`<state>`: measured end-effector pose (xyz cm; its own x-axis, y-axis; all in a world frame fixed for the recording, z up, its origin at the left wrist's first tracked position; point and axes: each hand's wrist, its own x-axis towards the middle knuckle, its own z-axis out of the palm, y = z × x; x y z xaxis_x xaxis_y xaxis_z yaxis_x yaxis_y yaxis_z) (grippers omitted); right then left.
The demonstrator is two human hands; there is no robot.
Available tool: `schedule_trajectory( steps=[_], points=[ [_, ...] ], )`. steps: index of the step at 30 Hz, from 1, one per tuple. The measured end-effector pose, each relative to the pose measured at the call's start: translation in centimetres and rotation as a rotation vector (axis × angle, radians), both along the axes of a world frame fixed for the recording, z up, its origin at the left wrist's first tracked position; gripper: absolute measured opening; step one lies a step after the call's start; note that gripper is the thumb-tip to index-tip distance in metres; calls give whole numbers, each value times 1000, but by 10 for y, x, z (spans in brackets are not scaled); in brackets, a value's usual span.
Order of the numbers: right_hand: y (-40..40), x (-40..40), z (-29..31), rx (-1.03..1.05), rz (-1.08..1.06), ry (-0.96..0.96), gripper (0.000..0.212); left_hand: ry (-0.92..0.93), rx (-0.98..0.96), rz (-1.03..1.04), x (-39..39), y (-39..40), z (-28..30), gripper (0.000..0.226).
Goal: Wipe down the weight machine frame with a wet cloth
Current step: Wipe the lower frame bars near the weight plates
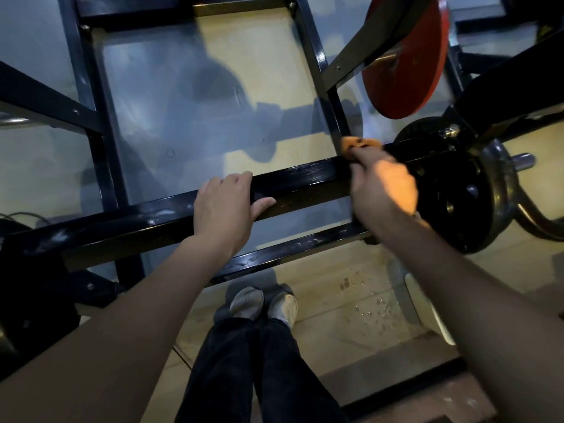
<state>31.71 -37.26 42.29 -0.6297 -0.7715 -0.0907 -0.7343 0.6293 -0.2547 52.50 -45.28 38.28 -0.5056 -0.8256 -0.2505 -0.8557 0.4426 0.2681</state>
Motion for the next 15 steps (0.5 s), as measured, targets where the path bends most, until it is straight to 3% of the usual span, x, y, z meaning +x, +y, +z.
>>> schedule_trajectory(
  steps=[4, 7, 10, 12, 15],
  points=[
    [-5, 90, -17, -102, 407, -146, 33, -100, -12, -51, -3, 0, 2, 35],
    [4, 68, -18, -129, 474, -61, 36, -96, 37, -38, -1, -7, 2, 40],
    [19, 0, -14, -31, 353, 12, 42, -102, 33, -65, 0, -9, 5, 49],
    [27, -43, -8, 73, 143, 97, 39, -134, 16, -103, -3, -5, 7, 48],
    [19, -30, -5, 94, -23, 130, 35, -146, -14, -99, -2, -2, 5, 52]
  ],
)
